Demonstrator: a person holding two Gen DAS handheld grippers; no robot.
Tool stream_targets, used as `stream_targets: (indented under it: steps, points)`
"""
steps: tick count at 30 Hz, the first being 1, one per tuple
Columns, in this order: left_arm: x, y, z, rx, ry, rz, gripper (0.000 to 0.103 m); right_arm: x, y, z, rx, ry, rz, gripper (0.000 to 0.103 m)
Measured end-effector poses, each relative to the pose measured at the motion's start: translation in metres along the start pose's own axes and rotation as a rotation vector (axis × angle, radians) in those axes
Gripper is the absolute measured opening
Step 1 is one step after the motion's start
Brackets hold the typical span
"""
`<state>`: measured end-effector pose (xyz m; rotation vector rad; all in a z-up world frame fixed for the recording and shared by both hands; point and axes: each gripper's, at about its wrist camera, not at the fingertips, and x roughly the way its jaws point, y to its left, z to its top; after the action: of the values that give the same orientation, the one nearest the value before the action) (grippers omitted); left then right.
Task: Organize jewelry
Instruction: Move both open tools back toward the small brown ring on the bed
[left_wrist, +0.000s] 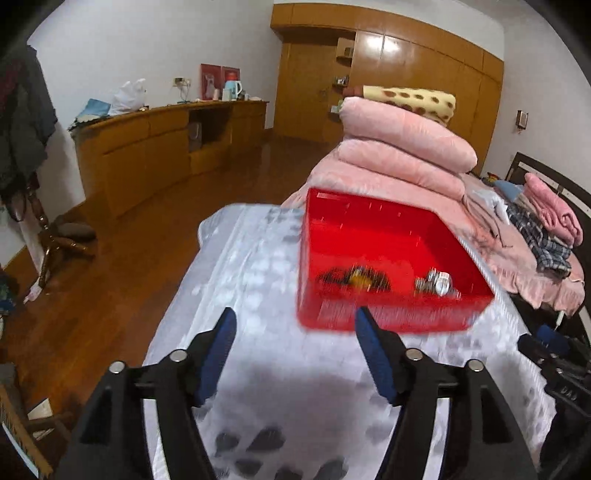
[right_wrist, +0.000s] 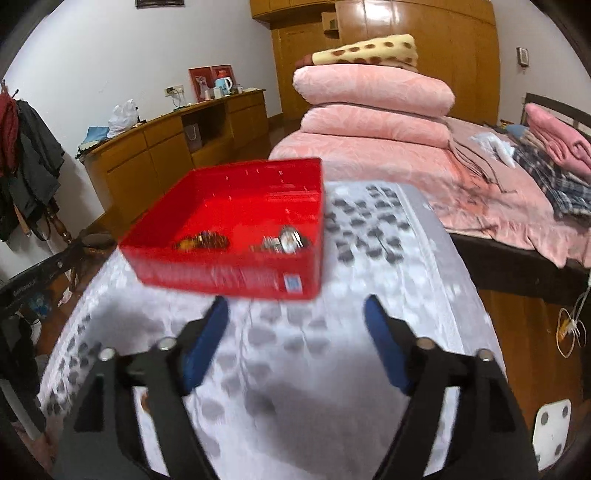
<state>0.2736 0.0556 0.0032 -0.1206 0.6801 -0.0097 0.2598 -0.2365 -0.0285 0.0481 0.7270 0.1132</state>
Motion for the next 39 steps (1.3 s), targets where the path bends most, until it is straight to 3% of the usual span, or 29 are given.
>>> stream_targets:
  steps: [7,13,21,27,31,39]
  points:
    - [-0.037,0.017,-0.049,-0.001,-0.013,0.057,0.078,-0.028,-0.008,-0.047,-0.001,0.015,-0.028,0.093]
    - [-0.065,0.018,-0.084,0.001,-0.016,0.082,0.079,-0.045,-0.003,-0.08,0.033,0.007,-0.004,0.094]
    - [-0.074,-0.003,-0.127,0.044,0.006,0.057,0.079,-0.045,0.025,-0.113,0.018,0.024,-0.001,0.094]
    - [-0.082,0.0,-0.146,0.039,-0.036,0.076,0.079,-0.048,0.05,-0.124,-0.015,-0.004,0.035,0.093]
    - [-0.087,0.01,-0.146,0.019,-0.068,0.088,0.079,-0.042,0.068,-0.12,-0.039,0.01,0.09,0.07]
    - [-0.075,0.018,-0.131,0.027,-0.036,0.086,0.078,-0.016,0.1,-0.098,-0.051,0.086,0.164,0.054]
